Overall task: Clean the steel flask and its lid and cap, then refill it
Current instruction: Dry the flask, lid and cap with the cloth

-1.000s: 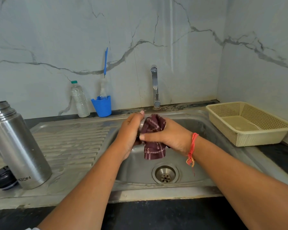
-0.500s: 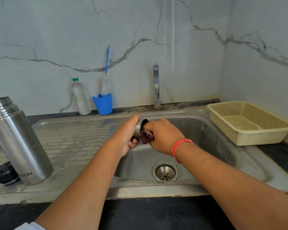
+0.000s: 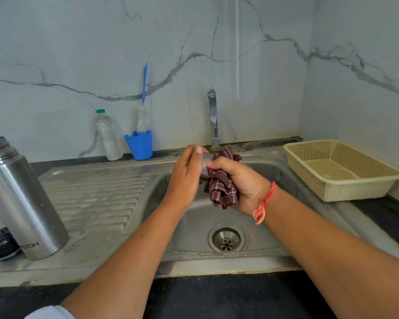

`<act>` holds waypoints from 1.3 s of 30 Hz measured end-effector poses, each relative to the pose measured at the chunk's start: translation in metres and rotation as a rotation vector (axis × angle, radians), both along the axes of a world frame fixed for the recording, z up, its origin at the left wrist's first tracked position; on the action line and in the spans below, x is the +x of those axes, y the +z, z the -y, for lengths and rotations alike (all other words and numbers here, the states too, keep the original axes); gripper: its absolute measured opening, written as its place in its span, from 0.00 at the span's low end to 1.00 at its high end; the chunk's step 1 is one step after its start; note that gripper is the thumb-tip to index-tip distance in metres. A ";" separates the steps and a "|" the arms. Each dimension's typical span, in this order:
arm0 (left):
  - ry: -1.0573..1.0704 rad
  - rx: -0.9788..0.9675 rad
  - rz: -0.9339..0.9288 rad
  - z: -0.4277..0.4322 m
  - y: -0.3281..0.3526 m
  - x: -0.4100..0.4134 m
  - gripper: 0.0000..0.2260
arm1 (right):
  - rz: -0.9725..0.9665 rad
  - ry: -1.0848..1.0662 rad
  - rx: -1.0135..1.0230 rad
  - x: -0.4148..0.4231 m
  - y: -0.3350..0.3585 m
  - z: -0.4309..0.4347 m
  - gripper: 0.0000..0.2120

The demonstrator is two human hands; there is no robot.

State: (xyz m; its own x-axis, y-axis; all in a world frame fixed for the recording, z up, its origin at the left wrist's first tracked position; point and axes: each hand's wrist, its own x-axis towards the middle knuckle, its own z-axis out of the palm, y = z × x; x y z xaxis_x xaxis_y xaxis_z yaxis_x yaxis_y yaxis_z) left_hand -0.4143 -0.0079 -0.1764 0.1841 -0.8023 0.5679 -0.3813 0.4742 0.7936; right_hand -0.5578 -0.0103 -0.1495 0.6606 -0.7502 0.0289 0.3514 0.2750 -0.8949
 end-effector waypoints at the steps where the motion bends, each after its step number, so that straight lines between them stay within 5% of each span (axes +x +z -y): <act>1: -0.014 0.023 0.014 0.000 -0.002 0.002 0.17 | -0.063 -0.106 -0.115 -0.001 0.001 0.000 0.03; 5: -0.077 0.339 -0.095 -0.005 0.002 0.003 0.23 | -0.437 -0.487 -0.780 -0.005 -0.002 0.014 0.08; 10: -0.261 0.603 -0.421 -0.006 0.009 0.006 0.34 | -0.894 -0.551 -1.413 -0.003 -0.014 0.029 0.12; 13: -0.264 0.578 -0.445 -0.004 0.007 0.013 0.27 | -0.822 -0.465 -1.266 -0.001 -0.016 0.030 0.10; 18: -0.366 0.517 -0.381 -0.009 0.006 0.016 0.21 | -0.418 -0.278 -0.509 -0.009 -0.015 0.028 0.08; 22: -0.504 0.445 -0.316 -0.010 0.009 0.019 0.26 | 0.004 -0.060 0.007 -0.015 -0.007 0.025 0.14; 25: -0.535 0.402 -0.273 -0.010 0.011 0.023 0.31 | 0.091 0.025 0.135 -0.017 -0.006 0.023 0.13; 29: -0.563 0.411 -0.299 -0.010 0.011 0.029 0.32 | 0.008 -0.058 0.026 -0.013 -0.009 0.028 0.13; 35: -0.383 0.509 -0.339 -0.010 0.013 0.023 0.25 | -0.468 -0.425 -0.792 -0.005 -0.017 0.030 0.09; 39: -0.425 0.504 -0.358 -0.009 0.009 0.029 0.19 | -0.516 -0.350 -0.832 -0.009 -0.018 0.031 0.09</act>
